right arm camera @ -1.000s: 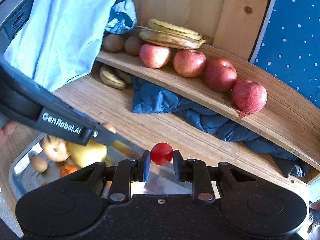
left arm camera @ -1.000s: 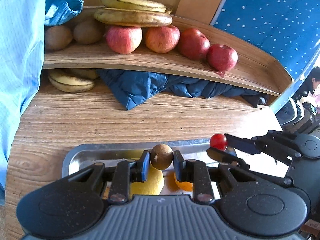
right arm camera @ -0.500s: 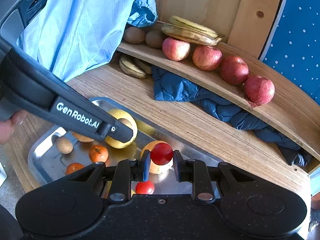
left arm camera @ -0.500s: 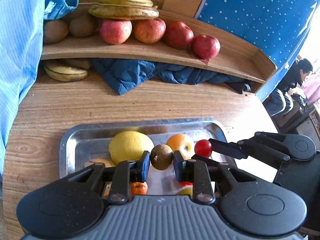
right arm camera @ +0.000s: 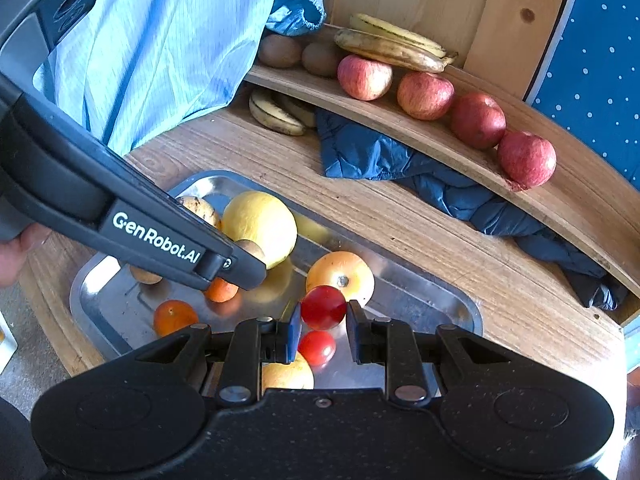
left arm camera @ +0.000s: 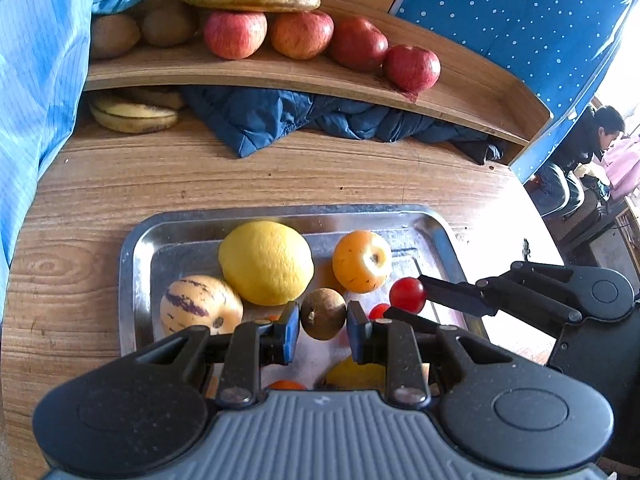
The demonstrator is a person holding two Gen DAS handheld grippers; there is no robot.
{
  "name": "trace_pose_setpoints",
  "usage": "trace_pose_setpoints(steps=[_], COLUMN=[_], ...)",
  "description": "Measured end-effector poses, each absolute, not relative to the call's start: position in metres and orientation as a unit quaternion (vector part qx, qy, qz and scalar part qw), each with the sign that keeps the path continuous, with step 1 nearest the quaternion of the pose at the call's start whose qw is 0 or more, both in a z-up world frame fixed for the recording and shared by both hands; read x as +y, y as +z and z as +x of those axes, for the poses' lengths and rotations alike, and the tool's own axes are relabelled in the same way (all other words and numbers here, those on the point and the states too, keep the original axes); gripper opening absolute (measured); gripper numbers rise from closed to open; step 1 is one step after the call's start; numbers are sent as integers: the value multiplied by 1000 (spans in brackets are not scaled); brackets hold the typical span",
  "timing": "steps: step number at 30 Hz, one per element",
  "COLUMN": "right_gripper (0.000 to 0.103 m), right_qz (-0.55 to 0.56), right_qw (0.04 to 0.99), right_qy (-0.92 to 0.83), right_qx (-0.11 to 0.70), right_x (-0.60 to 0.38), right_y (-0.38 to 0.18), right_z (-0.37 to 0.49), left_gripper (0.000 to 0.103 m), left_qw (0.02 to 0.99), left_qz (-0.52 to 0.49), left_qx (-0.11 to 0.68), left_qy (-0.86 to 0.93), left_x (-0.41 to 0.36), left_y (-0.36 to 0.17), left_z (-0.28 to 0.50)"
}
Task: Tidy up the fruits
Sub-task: 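Carry the kiwi and cherry tomato over the tray with both tools, then open both tools to drop the kiwi and tomato onto the tray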
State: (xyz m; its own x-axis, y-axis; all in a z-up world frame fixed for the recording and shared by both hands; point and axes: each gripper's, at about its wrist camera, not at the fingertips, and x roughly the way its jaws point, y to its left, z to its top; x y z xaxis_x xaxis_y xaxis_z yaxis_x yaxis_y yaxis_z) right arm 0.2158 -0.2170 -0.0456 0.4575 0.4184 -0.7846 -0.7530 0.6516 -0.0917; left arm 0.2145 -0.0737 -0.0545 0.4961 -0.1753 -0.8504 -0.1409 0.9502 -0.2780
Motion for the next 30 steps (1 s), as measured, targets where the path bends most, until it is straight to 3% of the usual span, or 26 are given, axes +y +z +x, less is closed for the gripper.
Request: trace_pose_setpoints(steps=[30], right_gripper=[26], right_qz=[-222], right_qw=[824], right_qy=[356], right_qx=[380], right_x=[-217], right_y=[-44], right_z=[208], left_gripper=[28], left_qw=[843], left_qz=[-166], left_qx=[512], left_qy=[3], left_x=[-73], left_y=[-57], left_z=[214])
